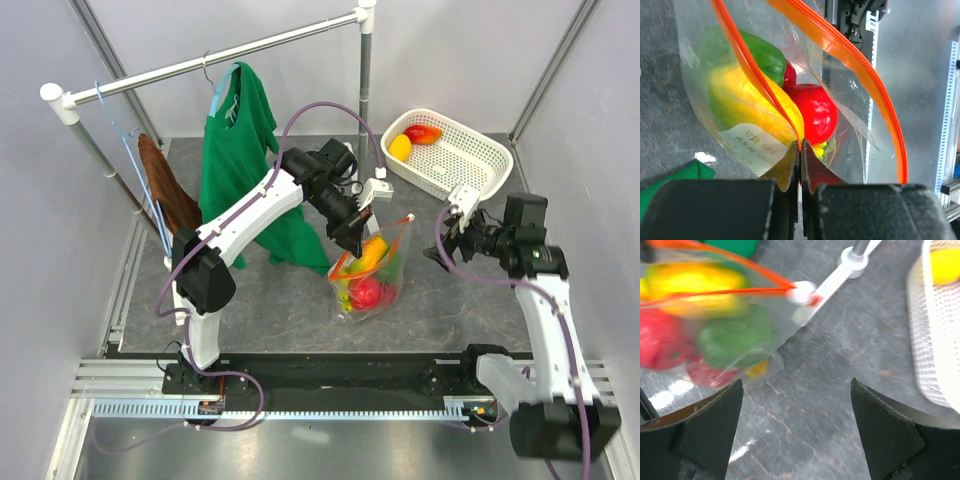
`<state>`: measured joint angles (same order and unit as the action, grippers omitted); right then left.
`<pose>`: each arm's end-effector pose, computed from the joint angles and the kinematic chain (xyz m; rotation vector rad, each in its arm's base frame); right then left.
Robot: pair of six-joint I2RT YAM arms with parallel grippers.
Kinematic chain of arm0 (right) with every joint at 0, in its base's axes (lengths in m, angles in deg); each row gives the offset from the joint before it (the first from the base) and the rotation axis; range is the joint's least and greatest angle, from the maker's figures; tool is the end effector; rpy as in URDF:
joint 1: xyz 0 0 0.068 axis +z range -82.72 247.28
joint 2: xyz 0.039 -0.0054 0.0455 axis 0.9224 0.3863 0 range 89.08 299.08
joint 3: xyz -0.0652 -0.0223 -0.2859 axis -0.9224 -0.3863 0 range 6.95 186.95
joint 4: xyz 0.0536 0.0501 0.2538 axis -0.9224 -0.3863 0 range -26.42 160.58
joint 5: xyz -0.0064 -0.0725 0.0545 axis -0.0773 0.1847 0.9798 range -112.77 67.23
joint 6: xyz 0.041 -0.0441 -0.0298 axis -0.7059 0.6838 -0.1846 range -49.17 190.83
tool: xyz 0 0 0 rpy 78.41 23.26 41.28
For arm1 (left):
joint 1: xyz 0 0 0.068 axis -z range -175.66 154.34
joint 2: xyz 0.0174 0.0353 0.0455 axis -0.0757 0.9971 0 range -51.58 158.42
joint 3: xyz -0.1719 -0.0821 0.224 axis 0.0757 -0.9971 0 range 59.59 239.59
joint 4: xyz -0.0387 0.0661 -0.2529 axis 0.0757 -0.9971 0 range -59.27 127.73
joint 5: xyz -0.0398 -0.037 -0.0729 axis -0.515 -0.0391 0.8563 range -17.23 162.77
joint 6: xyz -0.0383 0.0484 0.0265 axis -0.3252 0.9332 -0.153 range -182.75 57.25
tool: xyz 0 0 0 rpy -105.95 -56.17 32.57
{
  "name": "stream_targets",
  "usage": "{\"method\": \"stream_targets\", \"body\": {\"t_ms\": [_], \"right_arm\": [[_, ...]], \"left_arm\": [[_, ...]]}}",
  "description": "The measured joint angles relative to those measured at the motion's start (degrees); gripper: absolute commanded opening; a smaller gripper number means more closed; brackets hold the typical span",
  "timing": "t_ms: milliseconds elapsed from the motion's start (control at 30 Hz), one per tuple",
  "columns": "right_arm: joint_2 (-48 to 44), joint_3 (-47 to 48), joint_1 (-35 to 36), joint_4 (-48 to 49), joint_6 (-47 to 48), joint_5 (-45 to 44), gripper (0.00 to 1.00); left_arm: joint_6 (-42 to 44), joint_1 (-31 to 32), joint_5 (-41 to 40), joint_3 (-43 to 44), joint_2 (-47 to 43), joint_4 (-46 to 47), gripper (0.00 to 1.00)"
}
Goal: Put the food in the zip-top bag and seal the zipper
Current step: Zip the zipper food storage bag at the center of the board.
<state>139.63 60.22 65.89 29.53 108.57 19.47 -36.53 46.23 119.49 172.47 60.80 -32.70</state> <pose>0.1731 0.0319 0.3355 -0.9978 1.8174 0.4113 0.2824 -0.3057 0.3360 1.6604 2.0934 -1.2043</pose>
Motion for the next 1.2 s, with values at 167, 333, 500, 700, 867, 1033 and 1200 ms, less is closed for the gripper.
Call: {"method": "stream_targets", "body": {"t_ms": [167,333,500,700,867,1033,1200], "right_arm": [[12.31,0.57,-8.35,1.42,3.58,11.72,0.90],[17.18,3.69,-9.18,-5.62,13.00,21.33,0.83],[18.86,4.42,-9.11,-11.32,20.55,26.16,0.70],[22.32,4.42,-9.11,-13.66,24.92,27.61,0.66],[22.60,4.42,-9.11,-14.16,26.67,29.18,0.62],[22.67,4.42,-9.09,-14.34,27.30,31.01,0.50],[22.97,4.42,-8.46,-15.45,28.74,32.44,0.15]], "left_arm": [[3.10,-0.02,0.96,0.00,0.00,-0.66,0.03],[5.22,-0.02,2.19,0.00,0.00,-0.81,0.03],[7.93,-0.02,4.20,-0.09,-0.02,-0.79,0.04],[9.86,-0.02,6.05,-0.55,-0.02,-0.79,0.04],[10.34,-0.02,6.36,-0.55,-0.02,-0.79,0.04],[10.43,-0.02,6.36,-0.57,-0.02,-0.79,0.05],[10.47,-0.02,6.36,-0.70,-0.02,-0.76,0.05]]}}
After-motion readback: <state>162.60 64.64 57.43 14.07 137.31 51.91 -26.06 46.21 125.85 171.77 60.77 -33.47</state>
